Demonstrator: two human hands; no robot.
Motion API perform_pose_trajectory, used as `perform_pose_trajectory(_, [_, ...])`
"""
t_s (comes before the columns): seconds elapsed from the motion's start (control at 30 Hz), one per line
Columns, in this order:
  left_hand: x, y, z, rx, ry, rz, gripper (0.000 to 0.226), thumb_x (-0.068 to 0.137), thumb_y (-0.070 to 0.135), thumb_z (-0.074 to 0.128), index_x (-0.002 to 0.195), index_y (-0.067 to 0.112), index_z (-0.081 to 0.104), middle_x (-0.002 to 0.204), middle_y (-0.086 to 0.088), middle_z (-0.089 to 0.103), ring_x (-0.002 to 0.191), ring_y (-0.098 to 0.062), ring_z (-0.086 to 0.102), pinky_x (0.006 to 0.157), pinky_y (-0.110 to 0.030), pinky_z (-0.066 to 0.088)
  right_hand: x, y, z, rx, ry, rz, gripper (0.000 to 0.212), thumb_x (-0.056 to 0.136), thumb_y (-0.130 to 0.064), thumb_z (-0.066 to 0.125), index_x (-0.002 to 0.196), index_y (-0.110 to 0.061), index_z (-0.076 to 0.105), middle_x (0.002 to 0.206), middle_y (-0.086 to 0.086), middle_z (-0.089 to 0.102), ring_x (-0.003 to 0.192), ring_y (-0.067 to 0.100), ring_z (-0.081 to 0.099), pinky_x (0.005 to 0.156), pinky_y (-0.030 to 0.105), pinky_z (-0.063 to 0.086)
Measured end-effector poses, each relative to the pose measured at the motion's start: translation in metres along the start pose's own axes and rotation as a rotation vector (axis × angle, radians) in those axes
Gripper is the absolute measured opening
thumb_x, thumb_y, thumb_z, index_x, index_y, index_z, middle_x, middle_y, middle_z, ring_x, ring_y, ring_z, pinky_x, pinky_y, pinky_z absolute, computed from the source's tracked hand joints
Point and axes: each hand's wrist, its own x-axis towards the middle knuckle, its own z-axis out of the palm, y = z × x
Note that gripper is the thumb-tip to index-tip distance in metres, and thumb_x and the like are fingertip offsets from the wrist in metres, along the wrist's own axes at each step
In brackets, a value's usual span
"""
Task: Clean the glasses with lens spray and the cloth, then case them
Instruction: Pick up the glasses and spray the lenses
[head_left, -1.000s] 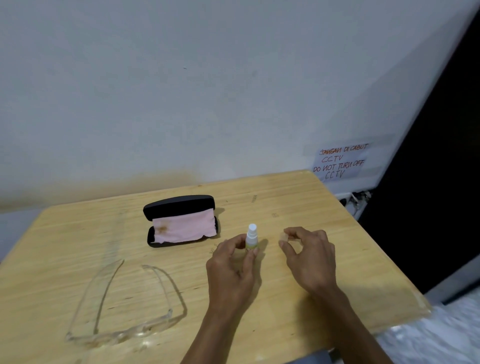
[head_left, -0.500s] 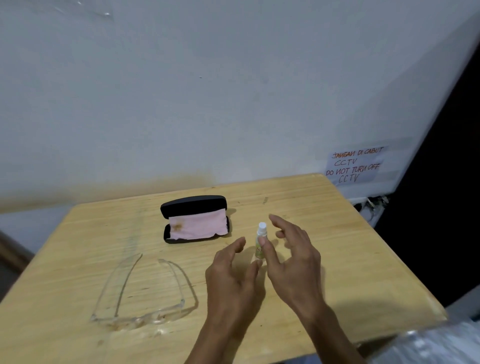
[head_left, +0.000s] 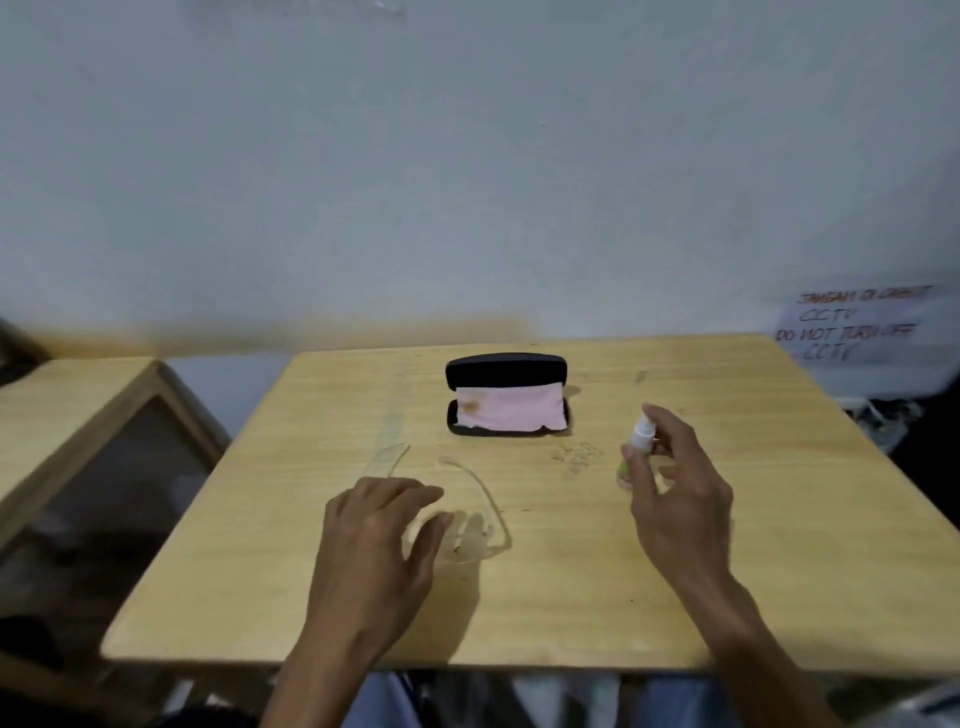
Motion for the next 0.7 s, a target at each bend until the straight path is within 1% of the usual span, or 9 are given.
perform_pose_trajectory(0.07, [-0.001,-0.012,-0.007,0.093,-0.08,-0.006,0.03,0.084,0.048,0.058,0.099,0.029,0.076,0.097,0.014,0.071,0.096,-0.016,0.059,0.086,-0.034,0.036,-0.003,-0.012,-0.004,0.044,0.004,0.037,0.039,0.094,-0.009,0.066,0.13,-0.02,0.058,0.097,-0.002,0.069,0.085,-0.012,0.064,0.074,0.025,0.055])
perform_pose_trajectory(0.13, [-0.001,-0.017,-0.013,0.121,-0.145,-0.006,0.021,0.084,0.045,0.068,0.098,0.032,0.076,0.098,0.018,0.069,0.099,-0.014,0.057,0.091,-0.031,0.029,-0.007,-0.021,-0.007,0.099,-0.004,0.056,0.04,0.093,-0.009,0.068,0.13,-0.022,0.058,0.094,-0.008,0.067,0.084,-0.018,0.062,0.072,0.009,0.05])
perform_pose_trajectory(0.17, [-0.001,-0.019,-0.014,0.13,-0.177,-0.001,0.02,0.083,0.044,0.072,0.098,0.033,0.076,0.099,0.018,0.069,0.1,-0.014,0.057,0.093,-0.03,0.026,-0.01,-0.025,-0.008,0.123,-0.016,0.066,0.043,0.092,-0.01,0.069,0.13,-0.025,0.058,0.096,-0.012,0.067,0.087,-0.011,0.064,0.074,0.009,0.052])
perform_pose_trajectory(0.23, [-0.001,-0.02,-0.013,0.155,-0.217,0.019,0.018,0.082,0.041,0.074,0.097,0.033,0.077,0.101,0.018,0.069,0.101,-0.015,0.058,0.095,-0.031,0.023,-0.016,-0.031,-0.009,0.151,-0.046,0.086,0.046,0.09,-0.013,0.072,0.13,-0.03,0.057,0.101,-0.025,0.065,0.091,0.005,0.068,0.079,0.021,0.056])
perform_pose_trajectory(0.3, [0.001,-0.02,-0.012,0.183,-0.218,0.034,0.014,0.081,0.039,0.074,0.091,0.032,0.079,0.098,0.017,0.07,0.099,-0.016,0.06,0.096,-0.034,0.023,-0.02,-0.036,-0.011,0.168,-0.056,0.102,0.049,0.088,-0.014,0.074,0.129,-0.035,0.057,0.099,-0.032,0.064,0.091,0.01,0.068,0.079,0.021,0.055])
perform_pose_trajectory(0.4, [0.003,-0.021,-0.01,0.218,-0.228,0.051,0.01,0.079,0.041,0.074,0.082,0.033,0.079,0.094,0.018,0.07,0.096,-0.015,0.061,0.096,-0.036,0.024,-0.027,-0.04,-0.013,0.243,-0.082,0.126,0.053,0.087,-0.013,0.075,0.127,-0.041,0.055,0.102,-0.019,0.069,0.094,0.009,0.069,0.078,0.014,0.053])
perform_pose_trajectory(0.5, [0.006,-0.021,-0.01,0.225,-0.268,0.05,0.008,0.077,0.04,0.078,0.08,0.033,0.078,0.09,0.018,0.067,0.095,-0.014,0.059,0.099,-0.038,0.025,-0.029,-0.042,-0.014,0.325,-0.119,0.173,0.054,0.087,-0.01,0.074,0.124,-0.044,0.056,0.104,-0.003,0.071,0.093,0.011,0.069,0.078,0.016,0.054])
perform_pose_trajectory(0.6, [0.009,-0.019,-0.012,0.256,-0.257,0.037,0.007,0.076,0.038,0.079,0.075,0.032,0.077,0.083,0.017,0.061,0.09,-0.013,0.056,0.095,-0.035,0.023,-0.03,-0.048,-0.017,0.383,-0.162,0.206,0.053,0.086,-0.01,0.074,0.123,-0.044,0.057,0.101,-0.004,0.072,0.091,0.01,0.069,0.081,0.022,0.056])
perform_pose_trajectory(0.7, [0.015,-0.011,-0.018,0.108,-0.197,-0.077,0.011,0.081,0.045,0.072,0.075,0.036,0.074,0.082,0.019,0.055,0.09,-0.002,0.048,0.09,-0.032,0.017,-0.03,-0.054,-0.021,0.428,-0.164,0.215,0.055,0.085,-0.01,0.075,0.118,-0.049,0.059,0.095,-0.009,0.072,0.091,0.011,0.069,0.08,0.021,0.056])
